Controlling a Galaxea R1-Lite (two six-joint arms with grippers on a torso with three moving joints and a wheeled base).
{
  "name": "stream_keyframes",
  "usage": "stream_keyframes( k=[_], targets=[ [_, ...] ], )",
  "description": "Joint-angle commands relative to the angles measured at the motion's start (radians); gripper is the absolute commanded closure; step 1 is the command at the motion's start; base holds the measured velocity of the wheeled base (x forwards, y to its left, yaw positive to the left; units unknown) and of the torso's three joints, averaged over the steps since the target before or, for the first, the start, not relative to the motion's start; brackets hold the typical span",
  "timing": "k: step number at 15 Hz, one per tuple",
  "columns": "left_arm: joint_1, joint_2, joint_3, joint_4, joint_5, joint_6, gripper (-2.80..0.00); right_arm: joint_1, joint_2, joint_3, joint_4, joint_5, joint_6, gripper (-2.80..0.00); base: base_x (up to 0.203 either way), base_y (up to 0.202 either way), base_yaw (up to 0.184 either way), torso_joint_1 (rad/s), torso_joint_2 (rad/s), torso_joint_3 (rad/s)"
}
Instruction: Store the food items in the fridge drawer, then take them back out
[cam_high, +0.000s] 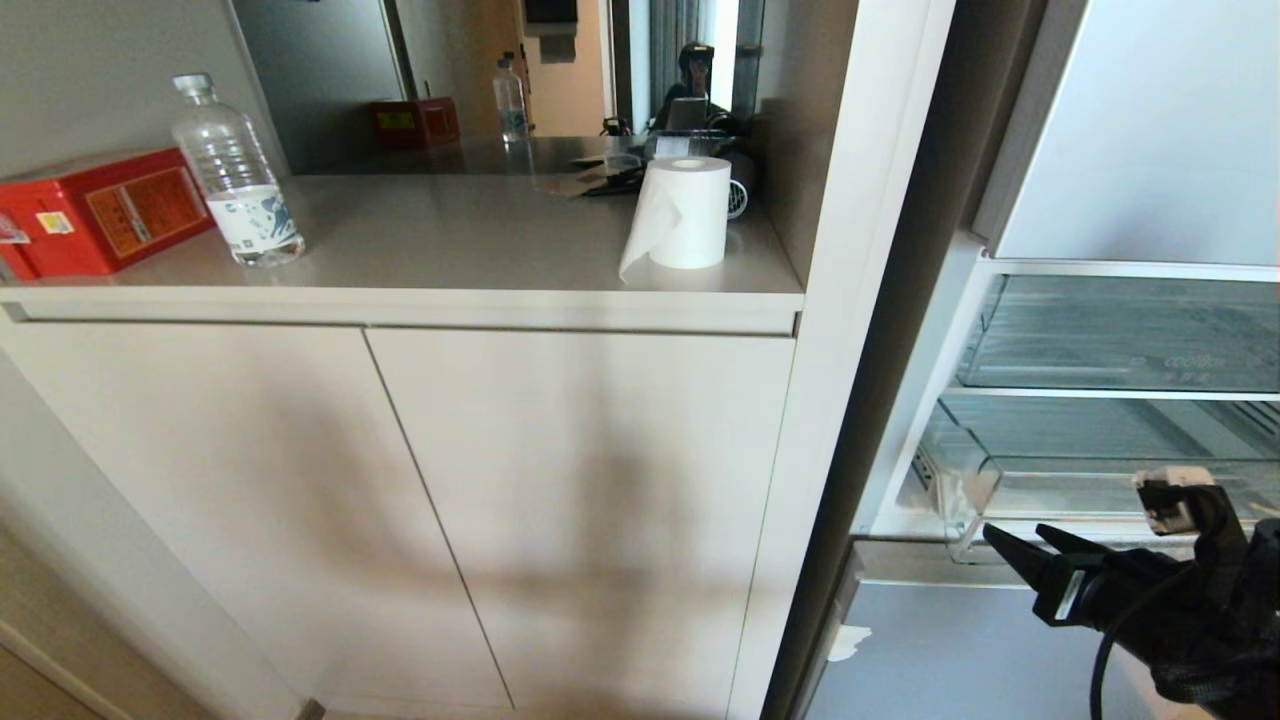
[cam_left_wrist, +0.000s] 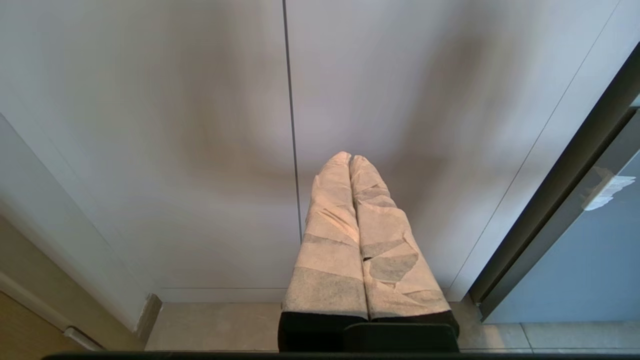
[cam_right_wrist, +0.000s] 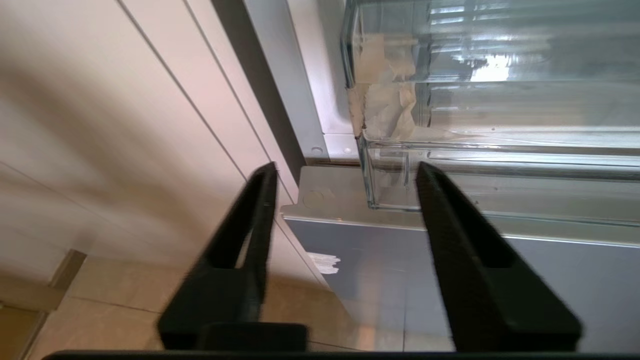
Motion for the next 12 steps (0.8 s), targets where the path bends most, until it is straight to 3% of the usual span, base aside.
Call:
stream_keyframes(
  k=[1,2,4,9,12],
  targets=[
    [0.0,0.002,0.0,0.001,0.0,0.0,0.0,-0.002,-0.151,0.012,0.034,-0.005,-0.001,-2.8,0.0,0.0,0.0,0.0,0.0,0.0],
    [0.0,0.002,0.0,0.0,0.0,0.0,0.0,-0.004,-0.22,0.003,0.093,-0.008,-0.002,-2.8,0.0,0.0,0.0,0.0,0.0,0.0],
    [0.0,0.002,0.0,0.0,0.0,0.0,0.0,-0.036,-0.341,-0.091,0.332,-0.026,-0.005,-2.8,0.0,0.0,0.0,0.0,0.0,0.0],
    [0.0,0.002,0.0,0.0,0.0,0.0,0.0,-0.141,-0.437,-0.553,1.005,-0.055,-0.009,-2.8,0.0,0.0,0.0,0.0,0.0,0.0],
    [0.0,0.002,0.0,0.0,0.0,0.0,0.0,-0.165,-0.325,-0.677,1.162,-0.061,-0.049,-2.8,0.0,0.0,0.0,0.0,0.0,0.0]
  ],
)
